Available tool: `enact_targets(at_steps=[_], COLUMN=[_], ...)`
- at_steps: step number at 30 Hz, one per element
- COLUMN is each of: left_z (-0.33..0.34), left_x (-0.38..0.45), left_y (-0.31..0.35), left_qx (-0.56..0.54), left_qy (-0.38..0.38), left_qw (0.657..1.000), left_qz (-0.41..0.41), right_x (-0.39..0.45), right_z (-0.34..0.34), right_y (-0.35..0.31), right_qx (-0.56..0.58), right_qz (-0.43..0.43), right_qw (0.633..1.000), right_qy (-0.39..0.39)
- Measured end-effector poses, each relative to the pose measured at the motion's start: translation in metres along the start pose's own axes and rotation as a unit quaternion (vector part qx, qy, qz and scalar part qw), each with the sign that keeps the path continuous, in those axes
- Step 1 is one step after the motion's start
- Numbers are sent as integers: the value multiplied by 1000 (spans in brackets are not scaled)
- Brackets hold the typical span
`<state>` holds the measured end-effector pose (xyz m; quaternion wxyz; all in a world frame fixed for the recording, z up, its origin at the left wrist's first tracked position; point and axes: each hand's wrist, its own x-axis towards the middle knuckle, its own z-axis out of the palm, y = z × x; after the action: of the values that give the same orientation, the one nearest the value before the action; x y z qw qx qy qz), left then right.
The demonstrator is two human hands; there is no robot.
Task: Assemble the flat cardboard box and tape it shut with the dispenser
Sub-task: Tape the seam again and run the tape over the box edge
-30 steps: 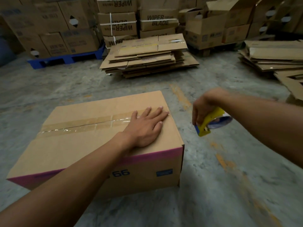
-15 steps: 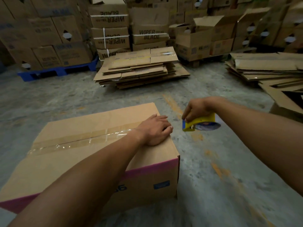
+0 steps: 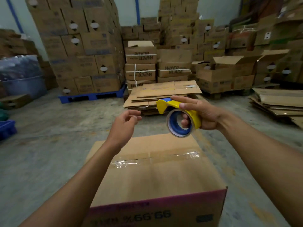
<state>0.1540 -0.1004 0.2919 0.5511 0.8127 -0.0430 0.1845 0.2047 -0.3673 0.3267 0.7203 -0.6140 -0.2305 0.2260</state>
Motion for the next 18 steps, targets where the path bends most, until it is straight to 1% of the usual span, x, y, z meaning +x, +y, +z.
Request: enact_targets(at_steps=[3,5,8,10,12,15,18], left_z=[-35,-51,-65,-64,-59,-53,-48], left_x=[-15,-25,-37,-40,-42,-44,-42], left_y=[-4,-6,-7,-11,-16,-21,-21], left_qx=[-7,-23,-59,-79,-118,-184,-227], left_qy=[-9,-49,-131,-173,-187,-192,-186], left_qw=[998,990,949,922,899,871,856], left_qz=[-55,-132,-281,-338,-378,-414,-426], right_x=[13,17,18,19,21,24,26], right_z=[33,49,64,67,68,68,67], right_y=[13,26,49,59,65,65,65], right_qx=[-27,-58,-61,-62,-58,-49,-64], right_qz=[11,33,59,74,81,89,86], right_qw=[998,995,994,993,993,991,990], right_qy=[-47,-69,-70,-62,-61,-90,-94])
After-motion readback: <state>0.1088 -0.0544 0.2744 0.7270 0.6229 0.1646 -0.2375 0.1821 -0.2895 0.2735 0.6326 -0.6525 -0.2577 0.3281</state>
